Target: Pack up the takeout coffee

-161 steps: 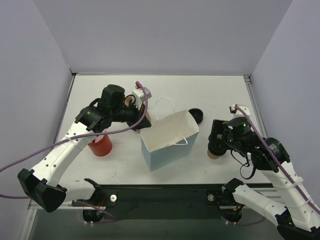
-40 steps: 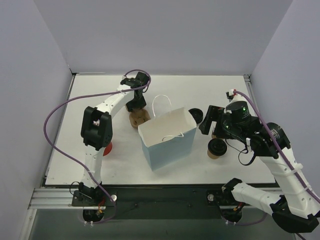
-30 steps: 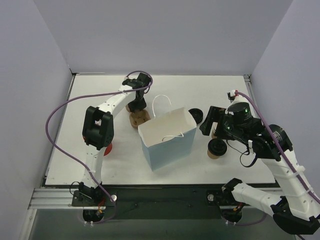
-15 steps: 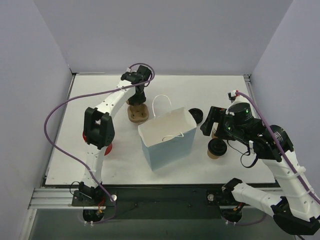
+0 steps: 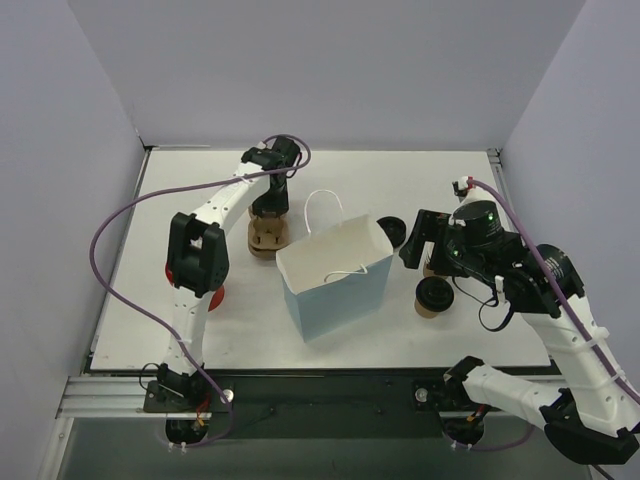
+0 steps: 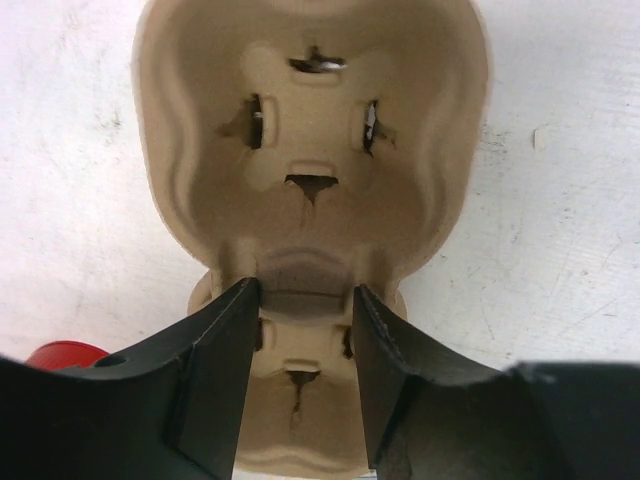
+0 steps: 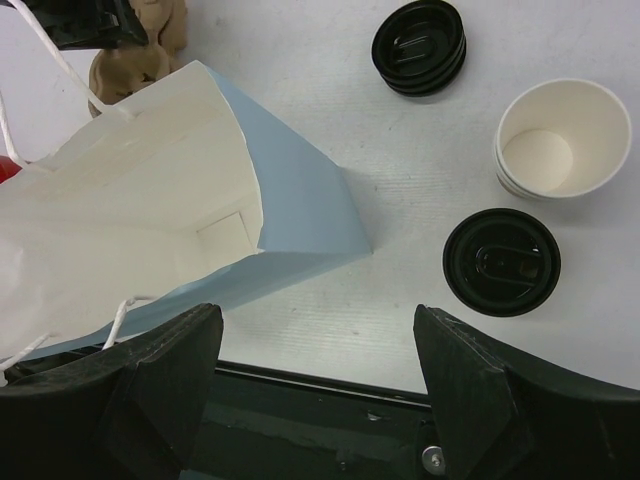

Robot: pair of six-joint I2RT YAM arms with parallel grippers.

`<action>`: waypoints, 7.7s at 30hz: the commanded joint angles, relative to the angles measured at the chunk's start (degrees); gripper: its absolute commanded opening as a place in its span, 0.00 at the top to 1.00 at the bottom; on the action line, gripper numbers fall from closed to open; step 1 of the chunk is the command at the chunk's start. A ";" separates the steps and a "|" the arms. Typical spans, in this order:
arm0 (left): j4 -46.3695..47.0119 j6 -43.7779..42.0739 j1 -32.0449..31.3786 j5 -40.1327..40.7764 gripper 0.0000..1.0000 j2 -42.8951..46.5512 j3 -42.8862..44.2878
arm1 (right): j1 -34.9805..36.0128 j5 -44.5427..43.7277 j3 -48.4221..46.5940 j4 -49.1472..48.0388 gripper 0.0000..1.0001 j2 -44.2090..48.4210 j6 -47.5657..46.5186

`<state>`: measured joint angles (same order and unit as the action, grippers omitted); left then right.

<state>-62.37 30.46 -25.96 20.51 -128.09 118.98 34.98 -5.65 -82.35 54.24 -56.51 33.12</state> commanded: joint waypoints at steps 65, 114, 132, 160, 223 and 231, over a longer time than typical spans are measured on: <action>2.87 -8.31 4.07 -9.79 0.73 4.87 1.69 | 1.05 -1.20 -5.02 2.72 0.22 -4.57 -0.87; 6.82 -10.42 5.30 -15.33 0.68 3.90 -0.59 | 1.14 -0.94 -8.71 4.12 0.21 -7.74 -1.57; 2.52 -7.52 4.16 -25.08 0.69 18.31 15.83 | 1.32 3.18 -13.71 3.42 0.21 -9.50 -6.92; -9.70 -24.92 -21.68 -36.87 0.69 34.14 12.77 | 1.32 7.85 -12.58 -2.29 0.20 0.26 -17.57; -7.51 -32.39 -31.26 -14.45 0.71 27.90 1.87 | 1.23 6.53 -8.36 -2.29 0.20 4.04 -16.07; -8.21 -33.80 -31.44 -12.42 0.71 27.46 3.46 | 1.23 6.27 -7.57 -2.29 0.20 4.92 -16.07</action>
<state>-72.25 -2.31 -57.06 6.59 -100.31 120.20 36.05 1.83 -90.41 52.93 -53.17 16.60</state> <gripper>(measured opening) 0.434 0.796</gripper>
